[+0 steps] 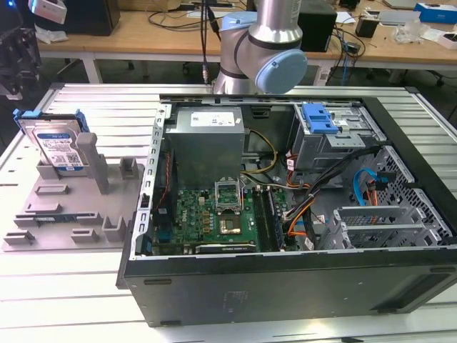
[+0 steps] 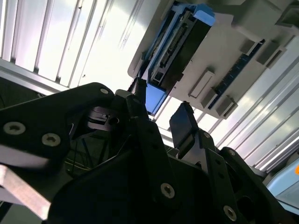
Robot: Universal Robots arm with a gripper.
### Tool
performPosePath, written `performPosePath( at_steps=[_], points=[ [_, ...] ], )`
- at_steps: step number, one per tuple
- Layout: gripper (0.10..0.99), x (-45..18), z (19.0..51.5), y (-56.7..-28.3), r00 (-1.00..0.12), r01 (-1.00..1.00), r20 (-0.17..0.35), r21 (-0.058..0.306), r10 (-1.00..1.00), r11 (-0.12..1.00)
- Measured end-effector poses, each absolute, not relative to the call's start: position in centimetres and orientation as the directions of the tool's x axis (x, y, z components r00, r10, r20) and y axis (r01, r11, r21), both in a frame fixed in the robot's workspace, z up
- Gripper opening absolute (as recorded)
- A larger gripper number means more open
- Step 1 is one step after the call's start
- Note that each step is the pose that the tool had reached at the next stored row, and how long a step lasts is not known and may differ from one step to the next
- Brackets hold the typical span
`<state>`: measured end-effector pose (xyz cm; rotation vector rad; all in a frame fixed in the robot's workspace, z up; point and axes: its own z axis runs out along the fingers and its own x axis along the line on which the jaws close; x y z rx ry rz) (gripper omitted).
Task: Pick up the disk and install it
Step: 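Pick up the disk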
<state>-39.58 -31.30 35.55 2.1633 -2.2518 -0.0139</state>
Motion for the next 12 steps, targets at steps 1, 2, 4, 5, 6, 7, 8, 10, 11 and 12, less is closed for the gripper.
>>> performPosePath(
  at_steps=[1,2,4,5,6,7,8,10,11,12],
  points=[
    [0.482,-39.60,35.49,-31.30,-0.040,-0.999,0.008,0.020,-0.999,0.040],
    [0.482,-39.63,35.43,-31.30,-0.040,-0.999,0.008,0.020,-0.999,0.040],
    [0.482,-39.68,35.36,-31.31,-0.040,-0.999,0.008,0.020,-0.999,0.040],
    [0.482,-39.71,35.32,-31.31,-0.040,-0.999,0.008,0.020,-0.999,0.040],
    [0.482,-39.74,35.29,-31.32,-0.040,-0.999,0.008,0.019,-0.999,0.040],
    [0.482,-39.78,35.22,-31.33,-0.040,-0.999,0.008,0.019,-0.999,0.040],
    [0.482,-39.82,35.17,-31.35,-0.040,-0.999,0.008,0.019,-0.999,0.040],
    [0.482,-39.89,35.01,-31.40,-0.040,-0.999,0.008,0.020,-0.999,0.040],
    [0.482,-39.91,34.92,-31.43,-0.040,-0.999,0.008,0.019,-0.999,0.040],
    [0.482,-39.92,34.87,-31.44,-0.040,-0.999,0.008,0.019,-0.999,0.040]
  ],
)
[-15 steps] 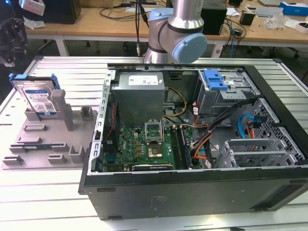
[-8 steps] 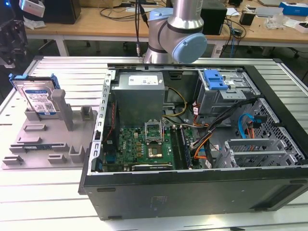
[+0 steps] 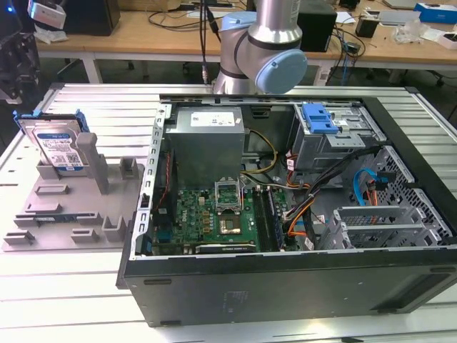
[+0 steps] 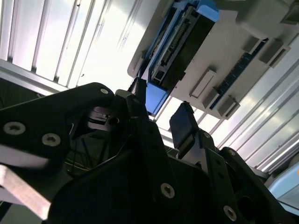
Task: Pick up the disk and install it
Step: 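Pick up the disk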
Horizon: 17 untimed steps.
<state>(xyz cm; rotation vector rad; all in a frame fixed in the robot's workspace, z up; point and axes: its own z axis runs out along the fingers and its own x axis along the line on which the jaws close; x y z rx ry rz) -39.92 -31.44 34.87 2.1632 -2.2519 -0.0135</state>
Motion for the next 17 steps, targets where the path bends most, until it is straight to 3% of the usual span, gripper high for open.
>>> performPosePath(
  at_steps=[17],
  points=[
    [0.482,-40.1,33.4,-31.5,-0.039,-0.999,0.008,0.020,-0.999,0.039]
  ],
)
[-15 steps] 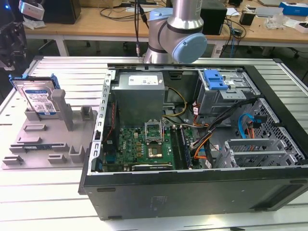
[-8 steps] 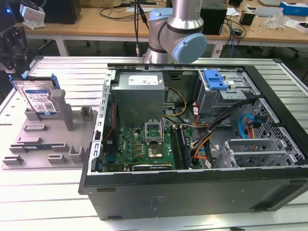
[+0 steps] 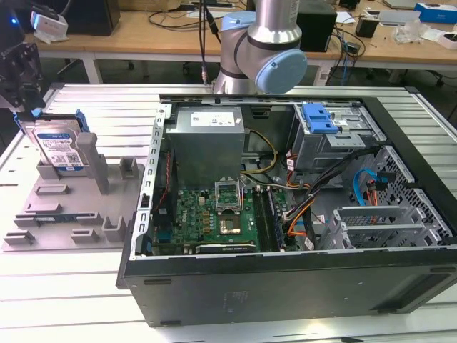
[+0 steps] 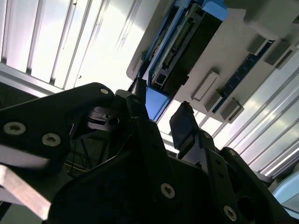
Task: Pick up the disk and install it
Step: 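Pick up the disk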
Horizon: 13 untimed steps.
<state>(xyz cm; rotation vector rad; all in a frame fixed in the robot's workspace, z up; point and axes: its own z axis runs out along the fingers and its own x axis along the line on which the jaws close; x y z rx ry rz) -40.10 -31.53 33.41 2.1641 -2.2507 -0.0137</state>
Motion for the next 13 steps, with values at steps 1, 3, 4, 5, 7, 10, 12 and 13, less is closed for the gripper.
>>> performPosePath(
  at_steps=[1,3,4,5,7,10,12,13],
  points=[
    [0.482,-40.12,33.31,-31.53,-0.039,-0.999,0.008,0.020,-0.999,0.039],
    [0.482,-40.13,33.17,-31.53,-0.039,-0.999,0.008,0.020,-0.999,0.039],
    [0.482,-40.14,33.08,-31.53,-0.038,-0.999,0.008,0.020,-0.999,0.038],
    [0.482,-40.16,32.96,-31.53,-0.038,-0.999,0.008,0.020,-0.999,0.038],
    [0.482,-40.20,32.77,-31.53,-0.037,-0.999,0.008,0.020,-0.999,0.038],
    [0.482,-40.24,32.54,-31.53,-0.036,-0.999,0.008,0.020,-0.999,0.037],
    [0.482,-40.26,32.45,-31.49,-0.033,-0.999,0.008,0.020,-0.999,0.034],
    [0.482,-40.30,32.41,-31.44,-0.029,-0.999,0.008,0.020,-1.000,0.029]
  ],
)
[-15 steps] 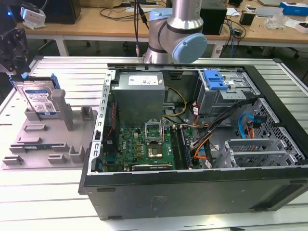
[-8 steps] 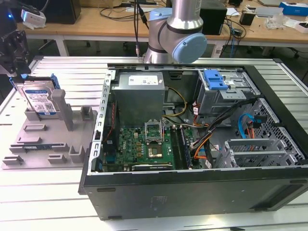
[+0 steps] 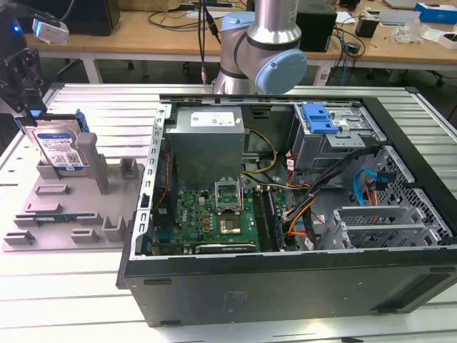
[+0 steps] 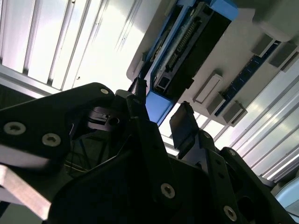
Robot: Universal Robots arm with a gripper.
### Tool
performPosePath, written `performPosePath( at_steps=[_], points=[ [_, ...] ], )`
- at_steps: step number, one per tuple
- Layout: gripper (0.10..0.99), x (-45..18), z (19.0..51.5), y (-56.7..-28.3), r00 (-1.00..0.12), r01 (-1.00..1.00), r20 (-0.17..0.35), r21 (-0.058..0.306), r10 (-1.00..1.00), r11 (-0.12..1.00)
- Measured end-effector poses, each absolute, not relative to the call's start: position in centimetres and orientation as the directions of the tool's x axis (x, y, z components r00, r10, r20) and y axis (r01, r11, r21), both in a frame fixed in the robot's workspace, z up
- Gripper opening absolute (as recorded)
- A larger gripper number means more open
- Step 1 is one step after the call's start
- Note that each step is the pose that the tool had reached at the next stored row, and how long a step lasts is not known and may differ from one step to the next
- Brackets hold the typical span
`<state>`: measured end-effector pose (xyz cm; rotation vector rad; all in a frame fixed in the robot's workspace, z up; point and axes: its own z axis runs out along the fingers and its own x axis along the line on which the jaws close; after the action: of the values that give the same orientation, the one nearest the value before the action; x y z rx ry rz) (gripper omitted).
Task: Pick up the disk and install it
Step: 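Pick up the disk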
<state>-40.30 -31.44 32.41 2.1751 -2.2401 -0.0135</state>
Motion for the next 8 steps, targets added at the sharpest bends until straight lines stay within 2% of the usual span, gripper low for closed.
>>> performPosePath(
  at_steps=[8],
  points=[
    [0.482,-40.45,32.32,-31.39,-0.022,-1.000,0.008,0.019,-1.000,0.022]
  ],
)
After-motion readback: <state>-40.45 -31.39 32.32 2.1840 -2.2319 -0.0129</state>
